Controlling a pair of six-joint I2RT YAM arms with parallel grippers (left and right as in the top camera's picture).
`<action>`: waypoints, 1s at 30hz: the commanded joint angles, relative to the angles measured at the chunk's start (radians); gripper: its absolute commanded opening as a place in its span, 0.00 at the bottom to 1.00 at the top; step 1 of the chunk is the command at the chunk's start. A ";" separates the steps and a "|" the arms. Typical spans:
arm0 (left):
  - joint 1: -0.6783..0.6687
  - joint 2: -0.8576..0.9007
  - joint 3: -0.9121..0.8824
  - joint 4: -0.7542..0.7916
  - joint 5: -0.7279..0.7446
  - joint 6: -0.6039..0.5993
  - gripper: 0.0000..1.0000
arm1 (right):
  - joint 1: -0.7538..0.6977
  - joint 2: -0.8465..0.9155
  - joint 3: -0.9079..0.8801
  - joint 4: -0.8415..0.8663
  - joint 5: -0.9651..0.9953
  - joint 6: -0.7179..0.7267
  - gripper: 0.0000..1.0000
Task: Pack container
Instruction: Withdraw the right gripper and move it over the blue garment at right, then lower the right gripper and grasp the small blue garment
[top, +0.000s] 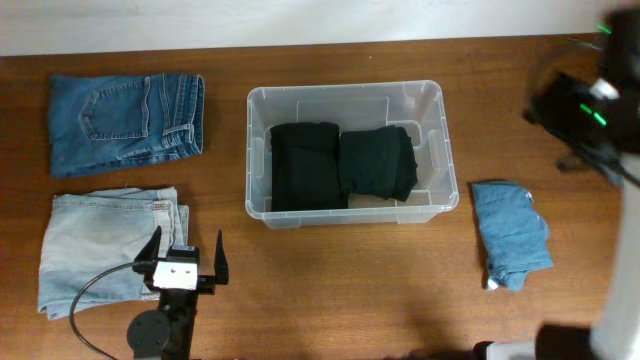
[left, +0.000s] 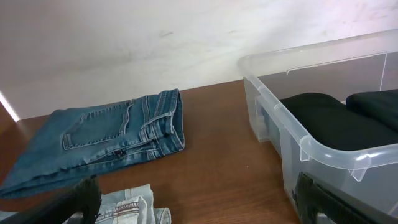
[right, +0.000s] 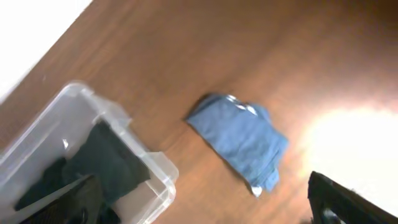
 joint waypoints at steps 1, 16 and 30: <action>0.004 -0.007 -0.008 0.002 -0.004 0.013 1.00 | -0.074 -0.103 -0.165 -0.007 0.011 0.193 0.99; 0.004 -0.007 -0.008 0.002 -0.004 0.013 0.99 | -0.240 -0.261 -1.081 0.414 -0.200 0.340 0.99; 0.004 -0.007 -0.008 0.002 -0.004 0.013 0.99 | -0.381 -0.219 -1.329 0.732 -0.230 0.339 0.99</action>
